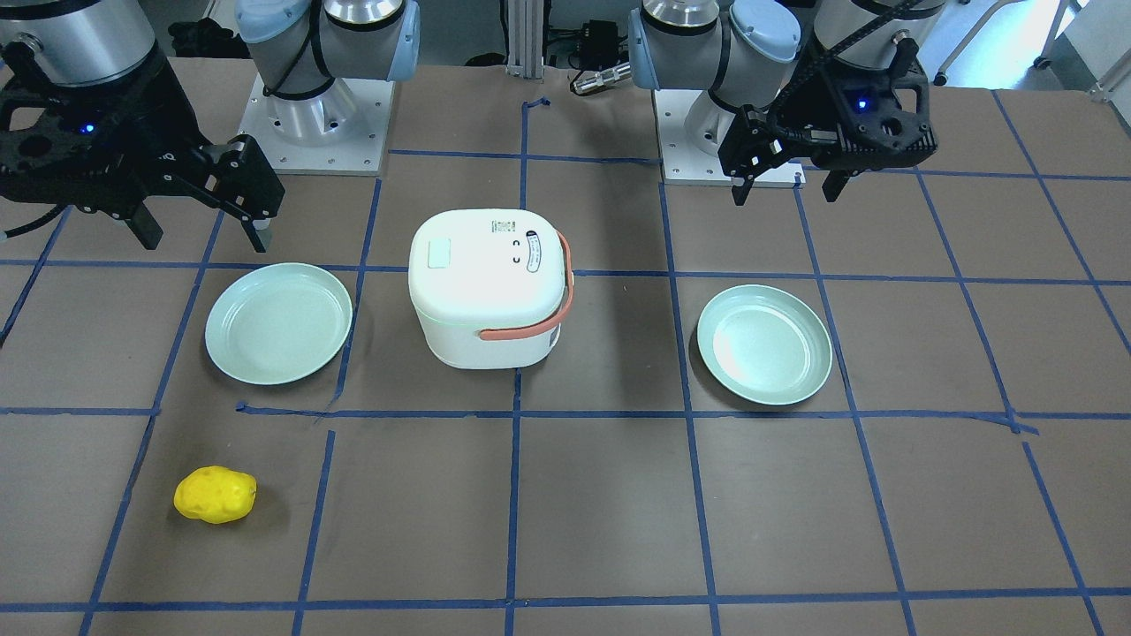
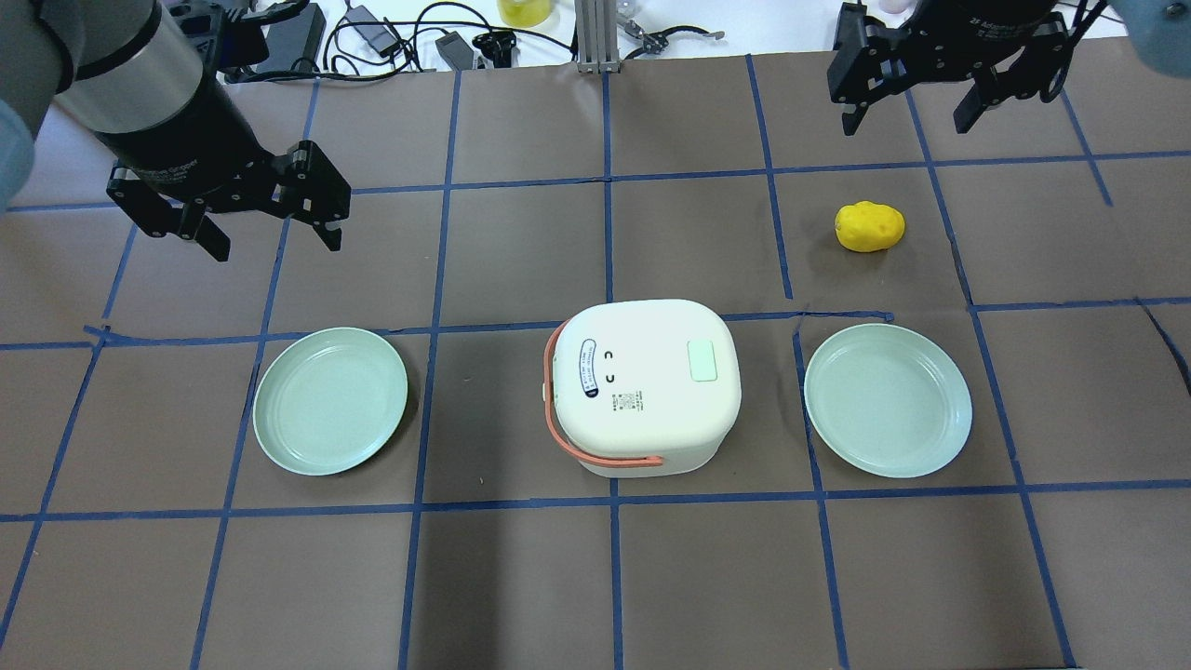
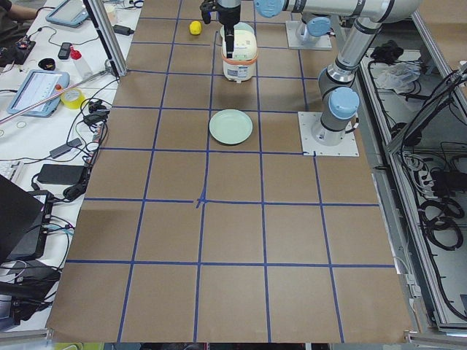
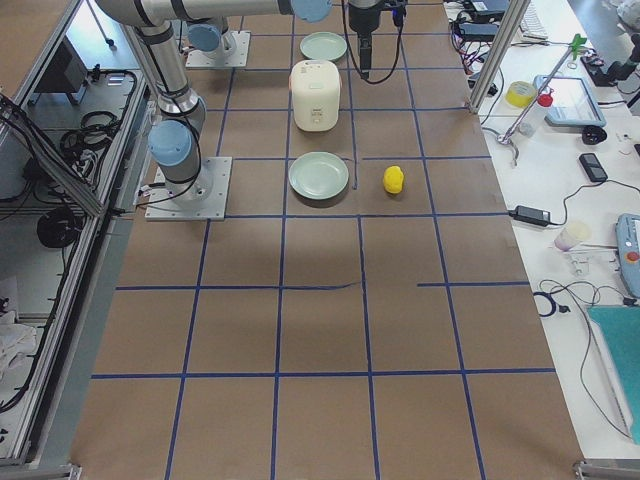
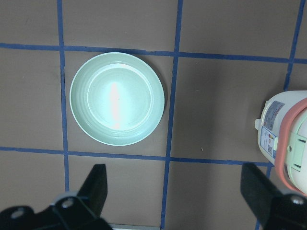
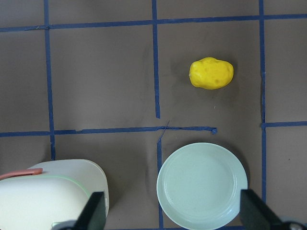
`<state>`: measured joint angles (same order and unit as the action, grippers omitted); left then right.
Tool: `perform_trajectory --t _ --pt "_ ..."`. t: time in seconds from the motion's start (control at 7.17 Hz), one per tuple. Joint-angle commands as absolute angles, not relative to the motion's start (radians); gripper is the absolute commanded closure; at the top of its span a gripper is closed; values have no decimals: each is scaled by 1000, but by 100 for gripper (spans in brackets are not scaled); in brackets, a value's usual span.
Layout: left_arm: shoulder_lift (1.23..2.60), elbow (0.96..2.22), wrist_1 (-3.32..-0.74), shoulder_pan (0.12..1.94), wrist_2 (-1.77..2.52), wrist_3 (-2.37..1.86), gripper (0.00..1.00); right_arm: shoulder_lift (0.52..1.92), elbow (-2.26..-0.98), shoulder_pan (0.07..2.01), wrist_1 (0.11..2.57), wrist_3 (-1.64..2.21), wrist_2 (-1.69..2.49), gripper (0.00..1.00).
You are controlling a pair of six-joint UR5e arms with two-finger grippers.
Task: Press rice cooker button
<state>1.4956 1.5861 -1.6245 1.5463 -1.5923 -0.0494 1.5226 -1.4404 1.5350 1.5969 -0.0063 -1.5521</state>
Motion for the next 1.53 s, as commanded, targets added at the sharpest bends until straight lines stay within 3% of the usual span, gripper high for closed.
perform_trajectory --t 0.0,0.14,0.28,0.42,0.56,1.4 --pt "1496 1586 -1624 1546 -1592 -51 0 1522 -1440 1537 1597 0 -1551 0" --pt "1496 1586 -1624 1546 -1592 -49 0 1522 -1442 1540 1595 2 -1548 5" --pt "1496 1586 -1624 1546 -1592 -49 0 1525 -1459 1546 1594 2 -1540 46" --pt "1496 1586 -1624 1546 -1592 -49 0 1525 -1483 1575 1592 6 -1536 80" --pt "1496 1586 -1624 1546 -1592 -49 0 1523 -1506 1629 1592 65 -1525 97" --pt "1496 1586 -1624 1546 -1592 -49 0 1511 -1753 1810 1773 215 -1517 100"
